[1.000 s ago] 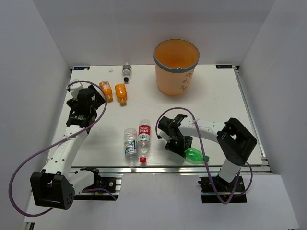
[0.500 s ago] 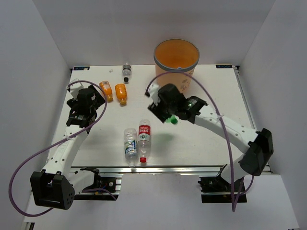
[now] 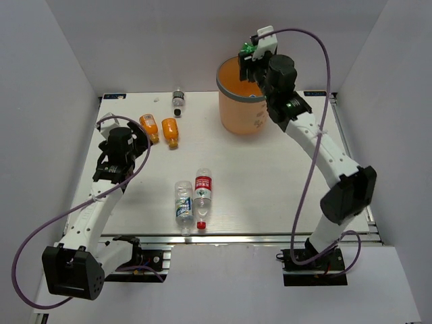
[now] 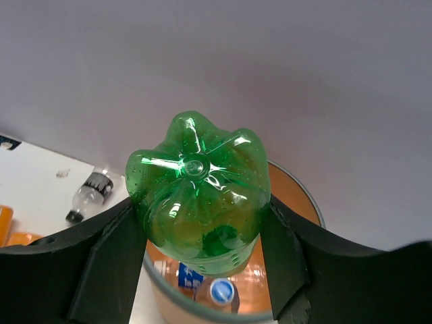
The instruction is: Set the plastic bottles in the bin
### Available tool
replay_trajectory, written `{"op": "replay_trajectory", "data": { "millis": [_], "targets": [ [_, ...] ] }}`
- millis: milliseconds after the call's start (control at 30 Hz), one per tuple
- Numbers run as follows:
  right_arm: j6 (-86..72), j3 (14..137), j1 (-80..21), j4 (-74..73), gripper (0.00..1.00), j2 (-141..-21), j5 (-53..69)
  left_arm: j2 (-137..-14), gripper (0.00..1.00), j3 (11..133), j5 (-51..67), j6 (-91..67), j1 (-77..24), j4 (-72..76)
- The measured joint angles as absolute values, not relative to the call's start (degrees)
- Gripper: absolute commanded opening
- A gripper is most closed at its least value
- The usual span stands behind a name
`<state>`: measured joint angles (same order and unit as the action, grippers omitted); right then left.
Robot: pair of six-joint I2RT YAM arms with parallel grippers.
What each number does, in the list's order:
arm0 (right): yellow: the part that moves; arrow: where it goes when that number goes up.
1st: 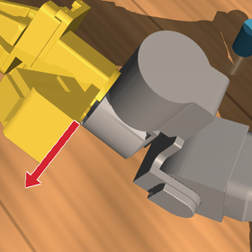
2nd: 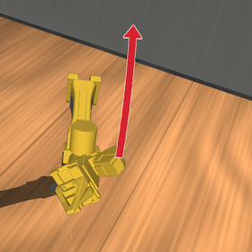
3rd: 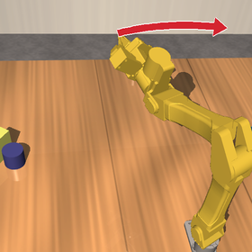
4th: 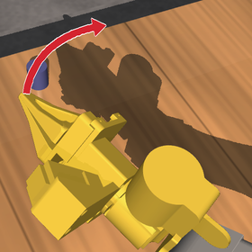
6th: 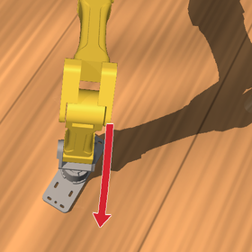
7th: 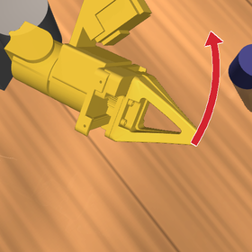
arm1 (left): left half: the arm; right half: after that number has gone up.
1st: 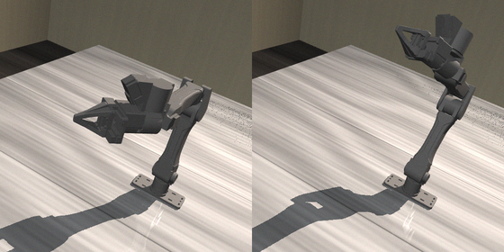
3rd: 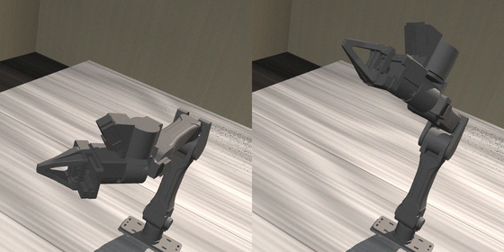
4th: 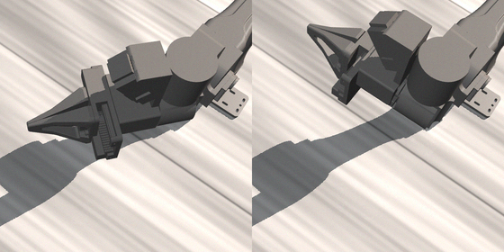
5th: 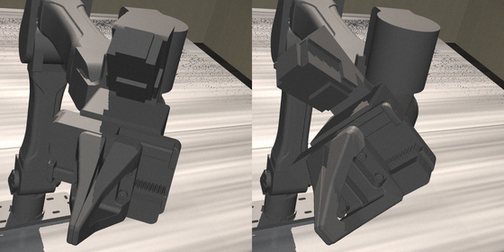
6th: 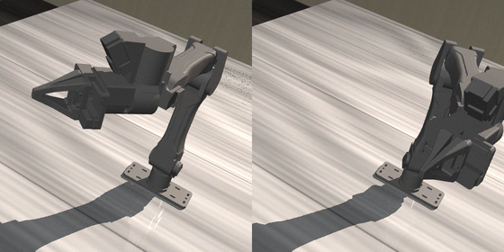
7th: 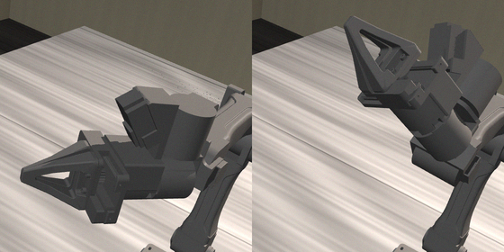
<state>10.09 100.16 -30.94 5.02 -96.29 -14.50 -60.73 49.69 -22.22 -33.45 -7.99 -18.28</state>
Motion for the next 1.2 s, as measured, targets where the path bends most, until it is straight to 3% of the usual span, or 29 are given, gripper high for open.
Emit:
{"op": "replay_trajectory", "data": {
  "millis": [167,300,633,933,1200],
  "targets": [
    [7.03,112.12,-27.83,5.50,0.31,-109.47,-11.68,-60.75,0.98,47.75,-17.67,-36.64,-7.99,-18.44],
    [3.14,117.62,-25.02,2.15,0.89,-116.71,-6.04,-60.88,0.98,47.18,-15.25,-39.16,-7.99,-19.75],
    [-2.63,108.75,-19.05,-0.12,0.89,-111.09,9.17,-61.25,0.98,42.46,-5.78,-42.04,-9.19,-20.99],
    [-2.98,86.08,-15.90,5.08,0.89,-85.43,13.78,-62.52,0.98,40.58,-5.26,-41.65,-21.91,-23.49],
    [-2.92,63.72,-15.97,10.79,0.89,-65.69,8.86,-62.85,0.98,39.33,-8.08,-42.09,-29.32,-27.73]
  ]
}}
